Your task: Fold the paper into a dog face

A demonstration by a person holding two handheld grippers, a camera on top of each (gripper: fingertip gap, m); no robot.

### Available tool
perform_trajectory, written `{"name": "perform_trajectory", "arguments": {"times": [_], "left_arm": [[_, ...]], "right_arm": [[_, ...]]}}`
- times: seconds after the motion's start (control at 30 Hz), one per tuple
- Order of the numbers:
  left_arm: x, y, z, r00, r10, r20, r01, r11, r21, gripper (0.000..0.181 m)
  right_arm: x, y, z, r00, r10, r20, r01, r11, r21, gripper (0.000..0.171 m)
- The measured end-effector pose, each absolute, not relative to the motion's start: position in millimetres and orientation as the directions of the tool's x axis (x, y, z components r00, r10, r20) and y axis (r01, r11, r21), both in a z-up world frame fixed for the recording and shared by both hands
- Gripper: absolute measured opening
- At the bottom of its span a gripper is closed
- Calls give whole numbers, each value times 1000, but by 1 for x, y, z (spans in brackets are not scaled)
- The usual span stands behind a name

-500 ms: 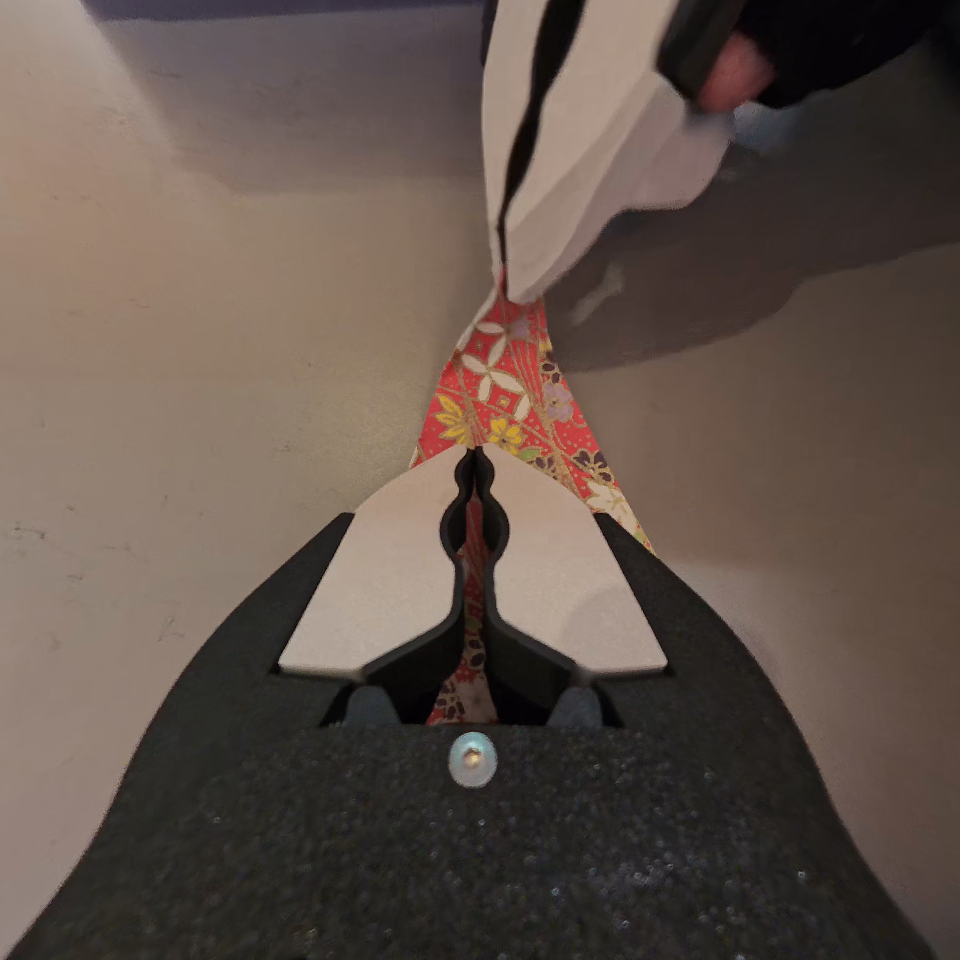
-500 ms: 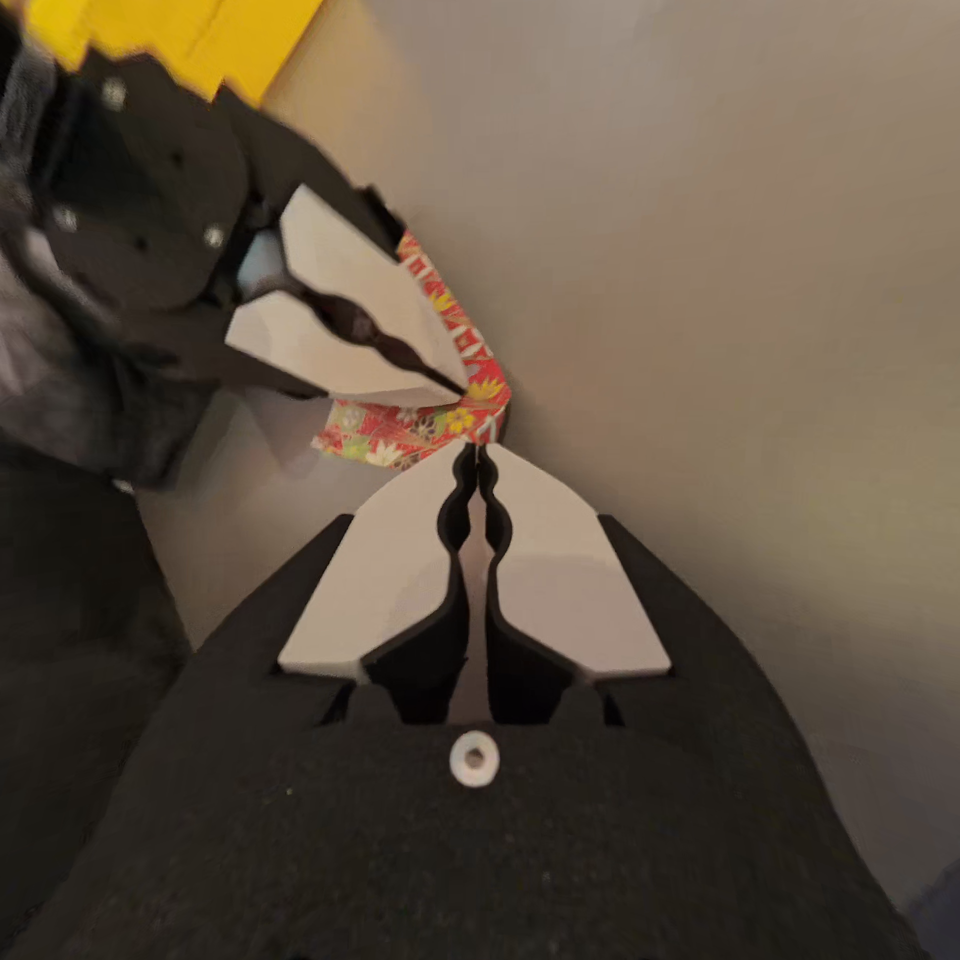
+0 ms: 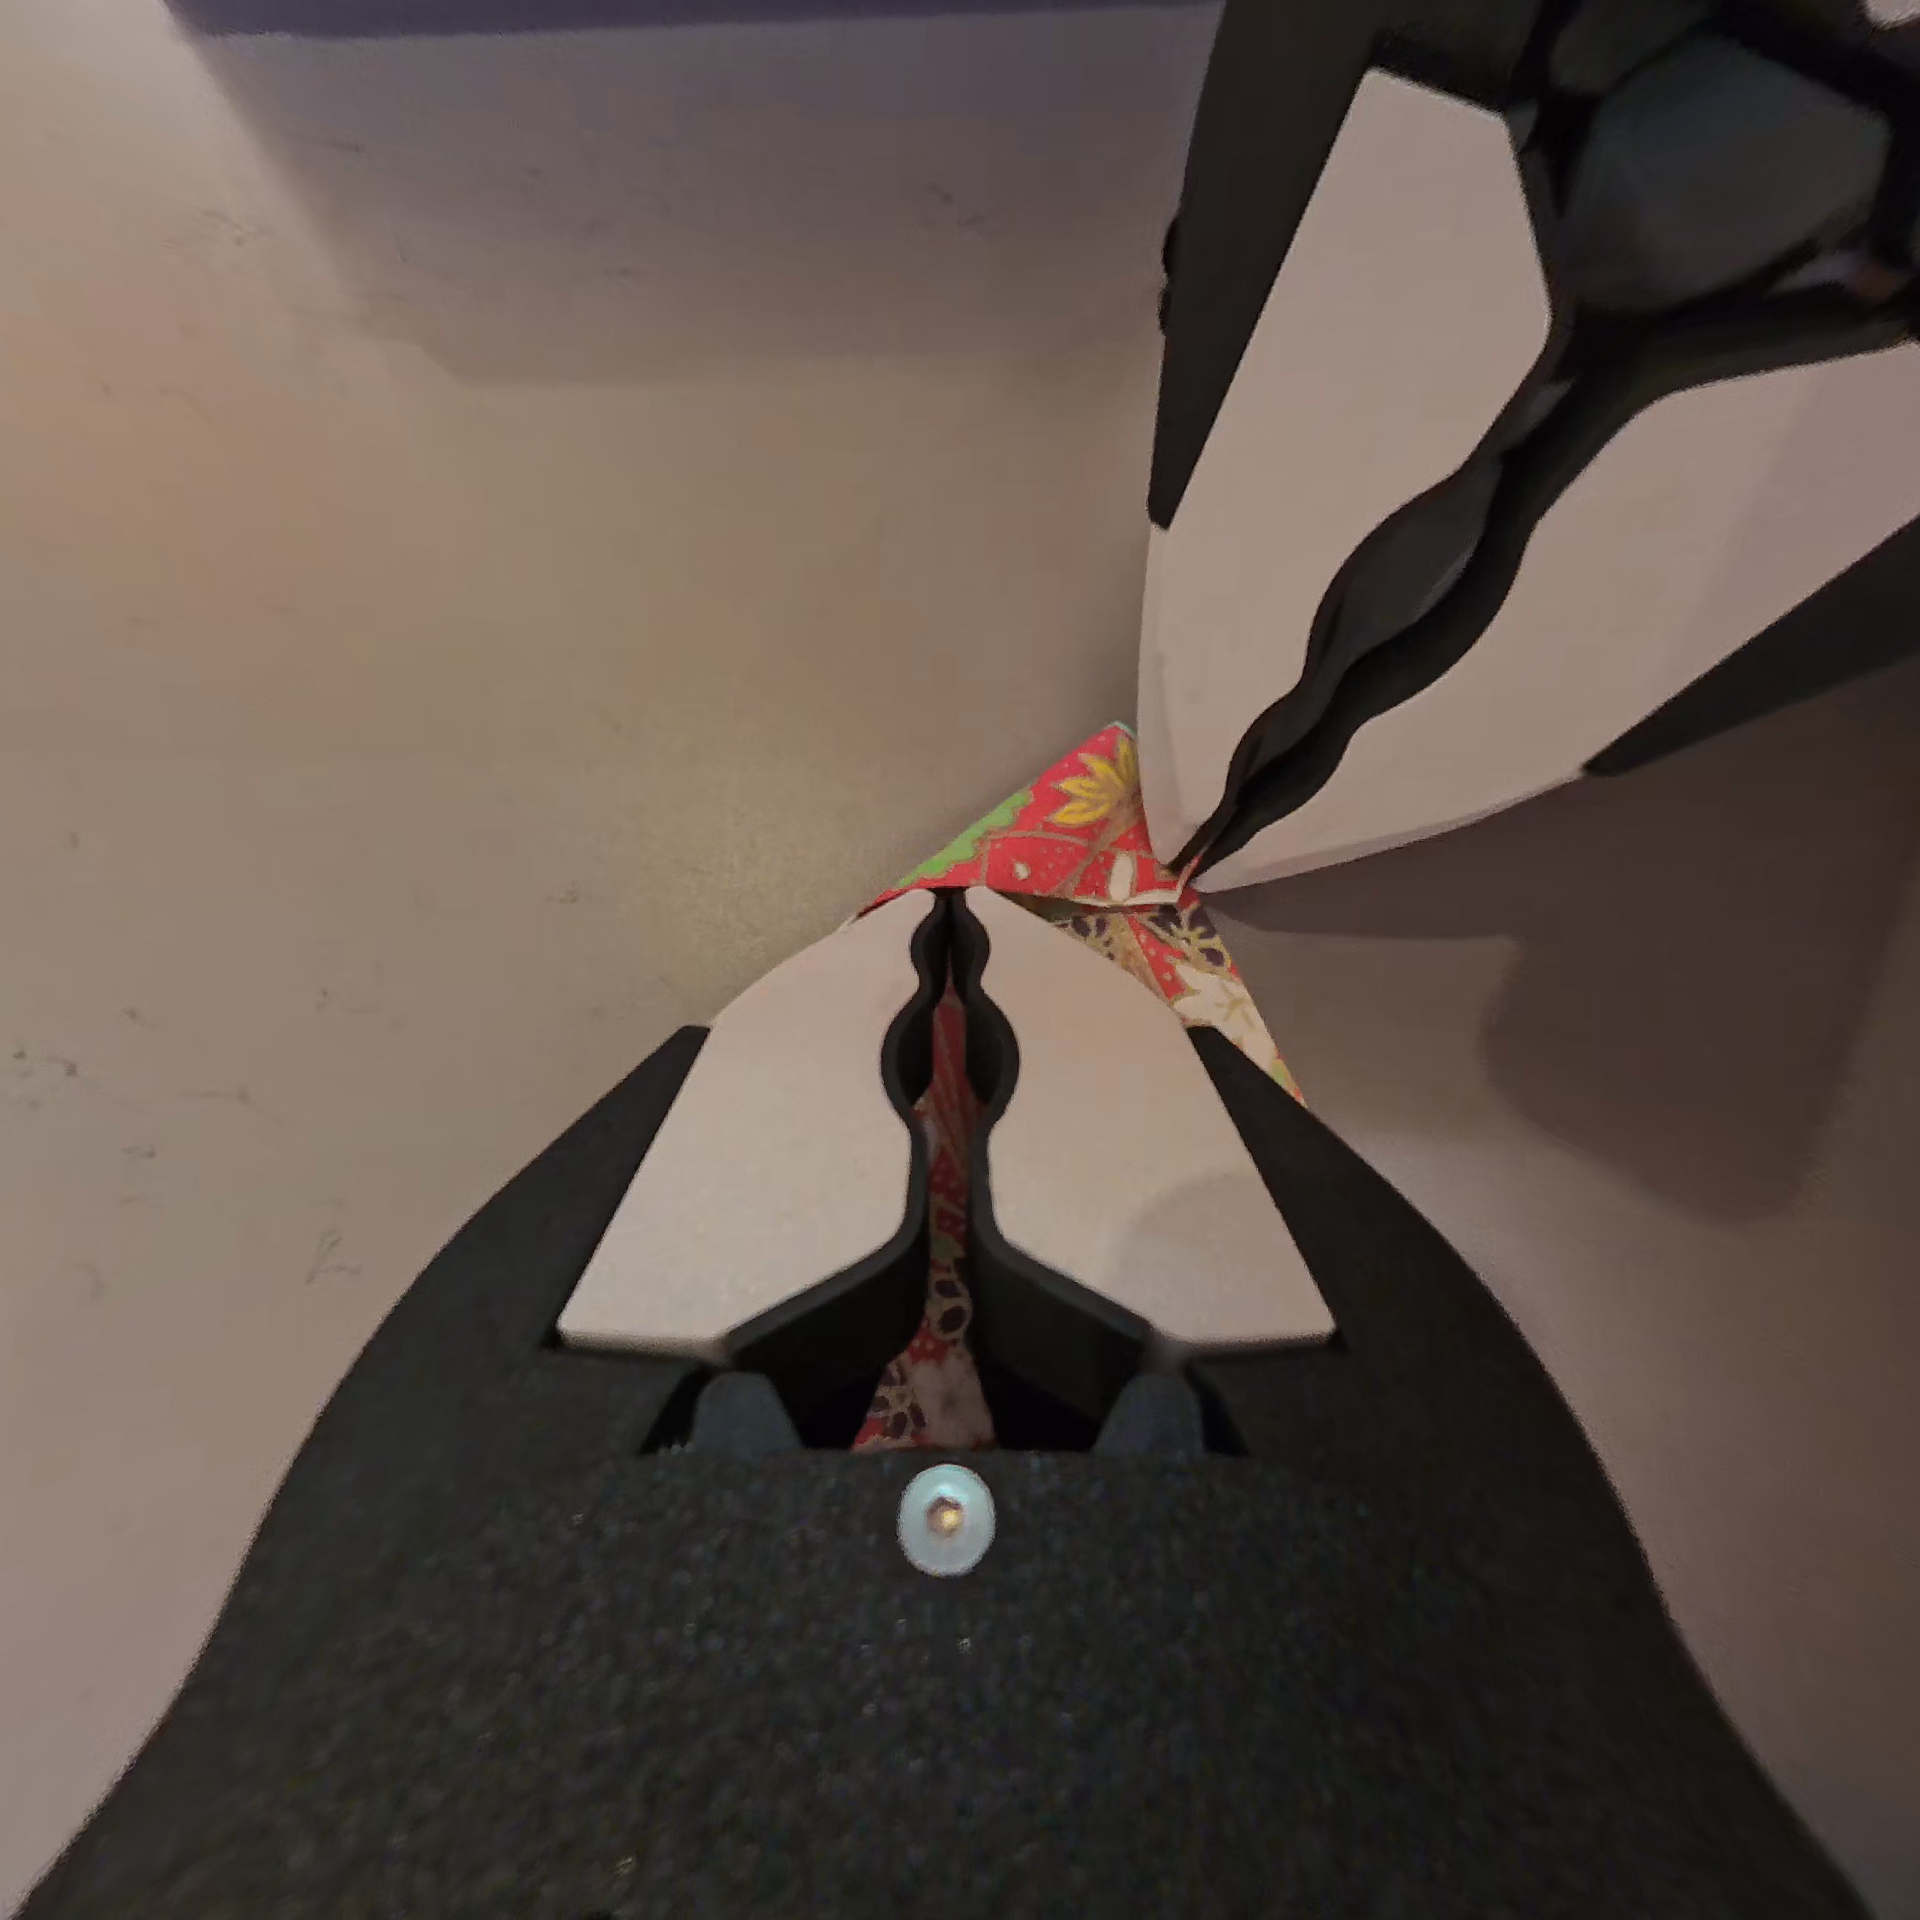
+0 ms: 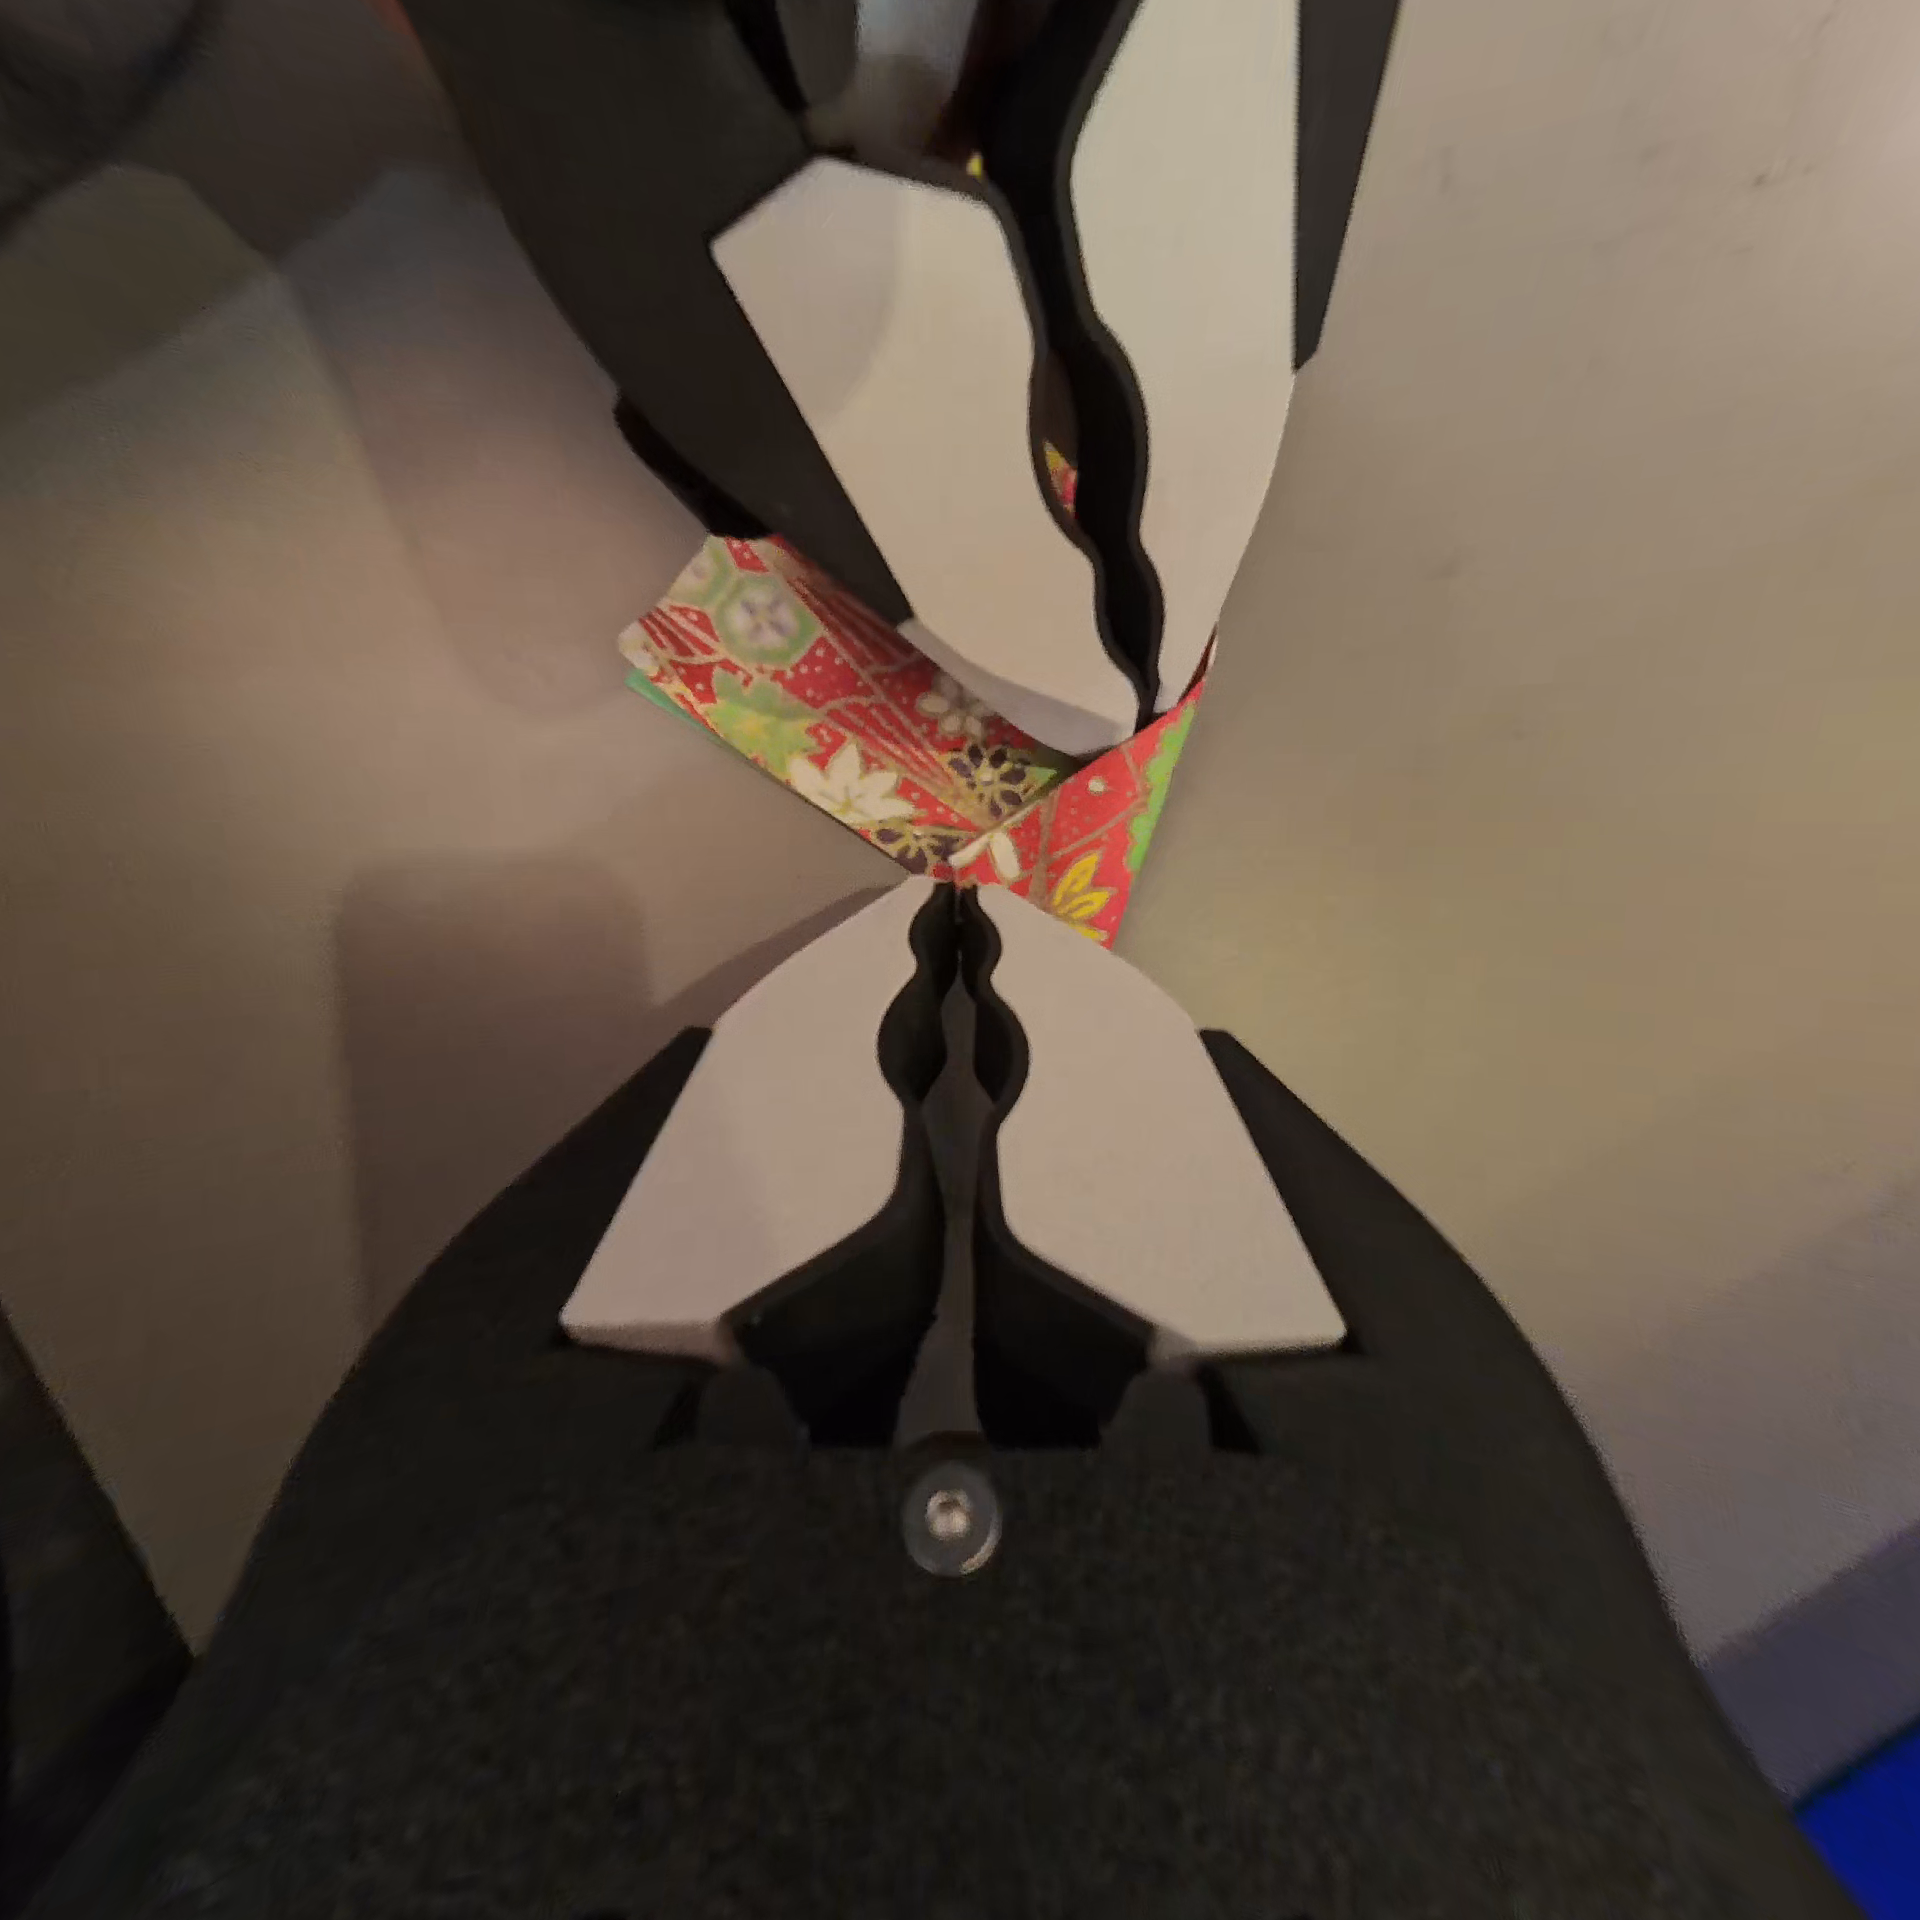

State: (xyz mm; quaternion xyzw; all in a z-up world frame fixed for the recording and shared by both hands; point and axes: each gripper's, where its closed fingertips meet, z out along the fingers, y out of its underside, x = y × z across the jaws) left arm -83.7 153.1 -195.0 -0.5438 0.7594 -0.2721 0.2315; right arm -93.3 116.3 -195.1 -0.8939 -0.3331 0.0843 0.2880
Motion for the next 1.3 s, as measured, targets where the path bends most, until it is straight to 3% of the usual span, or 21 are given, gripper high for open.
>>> {"name": "perform_trajectory", "arguments": {"times": [1.0, 1.3], "left_arm": [[-104, 164, -195, -333, -937, -108, -714, 325, -620, 0], [-110, 158, -194, -339, -941, 24, -721, 243, -649, 0]], "right_arm": [[-91, 106, -196, 695, 718, 45, 630, -578, -518, 0], [-85, 111, -196, 665, 746, 25, 652, -565, -505, 0]]}}
